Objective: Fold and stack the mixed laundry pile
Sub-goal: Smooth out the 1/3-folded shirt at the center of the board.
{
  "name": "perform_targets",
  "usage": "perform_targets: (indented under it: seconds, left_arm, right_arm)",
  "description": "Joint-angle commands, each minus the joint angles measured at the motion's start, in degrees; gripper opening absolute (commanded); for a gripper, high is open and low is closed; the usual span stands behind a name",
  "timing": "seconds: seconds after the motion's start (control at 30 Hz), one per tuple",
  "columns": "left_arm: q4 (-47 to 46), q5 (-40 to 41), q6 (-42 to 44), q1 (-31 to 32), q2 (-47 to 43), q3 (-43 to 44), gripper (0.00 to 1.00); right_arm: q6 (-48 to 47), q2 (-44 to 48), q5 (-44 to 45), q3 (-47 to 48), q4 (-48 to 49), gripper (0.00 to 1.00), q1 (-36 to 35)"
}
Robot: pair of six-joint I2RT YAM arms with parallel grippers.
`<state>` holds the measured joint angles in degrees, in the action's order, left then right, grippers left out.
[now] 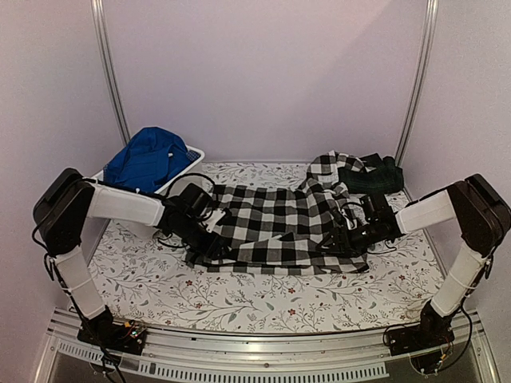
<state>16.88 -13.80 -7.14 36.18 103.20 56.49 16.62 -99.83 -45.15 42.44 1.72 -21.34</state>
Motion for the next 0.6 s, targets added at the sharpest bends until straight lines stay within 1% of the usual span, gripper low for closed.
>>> perform_targets:
  seconds: [0.0,0.1,0.2,0.33,0.47,0.57]
  left_arm:
    - [6.1,0.0,-0.7,-1.8,-3.7,-1.6,0.66]
    - [5.5,0.3,-0.1,-2.3,-4.8,-0.8,0.67]
    - [5.8,0.9,0.8,-2.3,-4.8,0.9,0.67]
    - [6.3,2.4,2.5,-2.4,-5.4,1.9,0.68]
    - [6.3,4.1,4.4,-2.6,-7.1,1.3,0.68]
    - [6.0,5.1,4.5,-2.9,-8.4,0.3,0.63]
  right_arm:
    - [2.2,10.9,-0.1,-0.3,-8.9,0.72,0.9]
    - [2.8,17.0,3.3,1.0,-12.0,0.70,4.8]
    - [1.7,21.0,11.6,1.5,-17.5,0.62,8.8]
    - [0.3,22.1,16.0,-0.6,-18.5,0.50,11.3]
    - [-0.1,18.8,14.3,-2.3,-16.9,0.43,11.4]
    - [-0.5,17.0,8.9,-3.6,-14.4,0.41,11.3]
